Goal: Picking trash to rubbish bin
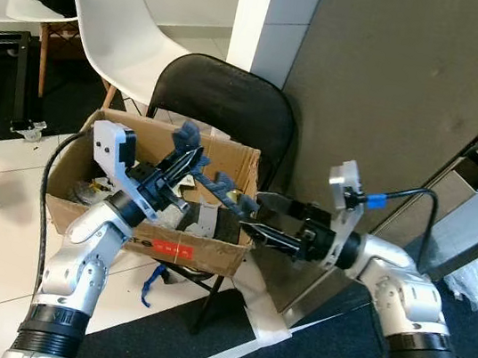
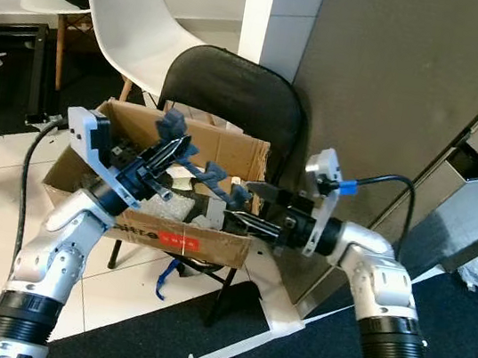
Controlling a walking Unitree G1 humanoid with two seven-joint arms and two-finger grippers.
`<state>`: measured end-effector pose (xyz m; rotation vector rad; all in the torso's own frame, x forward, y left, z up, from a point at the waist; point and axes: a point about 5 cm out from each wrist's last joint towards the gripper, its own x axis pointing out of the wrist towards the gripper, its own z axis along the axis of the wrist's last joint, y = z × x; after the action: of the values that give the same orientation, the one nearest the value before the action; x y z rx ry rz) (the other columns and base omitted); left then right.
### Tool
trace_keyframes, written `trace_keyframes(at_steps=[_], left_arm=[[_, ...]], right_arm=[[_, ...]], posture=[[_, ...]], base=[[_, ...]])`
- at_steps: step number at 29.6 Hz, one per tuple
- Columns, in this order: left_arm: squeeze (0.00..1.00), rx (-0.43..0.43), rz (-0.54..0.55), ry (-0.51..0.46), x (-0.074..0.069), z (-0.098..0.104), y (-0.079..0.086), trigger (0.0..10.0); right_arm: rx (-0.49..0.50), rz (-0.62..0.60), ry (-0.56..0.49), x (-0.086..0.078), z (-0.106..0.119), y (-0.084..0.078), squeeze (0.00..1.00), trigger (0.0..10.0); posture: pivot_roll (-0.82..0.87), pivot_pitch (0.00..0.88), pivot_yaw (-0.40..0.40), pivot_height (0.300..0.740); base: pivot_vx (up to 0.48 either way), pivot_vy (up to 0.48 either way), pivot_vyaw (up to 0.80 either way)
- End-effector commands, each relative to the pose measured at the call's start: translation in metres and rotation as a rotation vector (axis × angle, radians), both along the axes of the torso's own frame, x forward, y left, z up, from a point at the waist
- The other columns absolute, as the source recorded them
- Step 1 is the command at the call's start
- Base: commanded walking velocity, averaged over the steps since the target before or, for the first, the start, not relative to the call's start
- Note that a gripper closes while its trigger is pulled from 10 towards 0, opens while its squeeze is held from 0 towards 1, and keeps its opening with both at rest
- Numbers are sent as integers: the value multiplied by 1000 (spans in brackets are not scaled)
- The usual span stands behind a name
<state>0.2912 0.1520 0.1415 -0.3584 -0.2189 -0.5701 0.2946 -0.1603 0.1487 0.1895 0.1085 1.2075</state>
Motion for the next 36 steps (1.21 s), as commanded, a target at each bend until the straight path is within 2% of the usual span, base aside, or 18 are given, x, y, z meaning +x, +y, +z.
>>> trace_keyframes(at_steps=[1, 3, 7, 14, 21, 36], left_arm=[[0, 28, 45, 30, -1, -8, 11, 10000], [0, 61, 78, 40, 0, -11, 22, 10000], [0, 70, 92, 42, 0, -12, 29, 10000], [0, 66, 55, 25, -1, -9, 20, 10000], [0, 60, 38, 19, -1, -10, 18, 10000], [0, 54, 8, 15, -2, -10, 7, 10000]], right_arm=[[-12, -33, -31, 4, 4, -9, 0, 10000], [-17, -54, -37, 6, 5, -14, 0, 10000], [-32, -68, -41, 7, 5, -17, 0, 10000], [-38, -75, -50, 7, 6, -18, 0, 10000], [-34, -76, -54, 8, 7, -18, 0, 10000], [-25, -17, -72, 3, 10, -16, 0, 10000]], posture=[[-21, 0, -51, 740], [-21, 0, -51, 740], [-21, 0, -51, 740], [-17, 0, -53, 740], [-17, 0, -53, 740], [-18, 0, -50, 740]], base=[[0, 0, 0], [0, 0, 0], [0, 0, 0], [184, 0, 0], [335, 0, 0], [480, 0, 0]])
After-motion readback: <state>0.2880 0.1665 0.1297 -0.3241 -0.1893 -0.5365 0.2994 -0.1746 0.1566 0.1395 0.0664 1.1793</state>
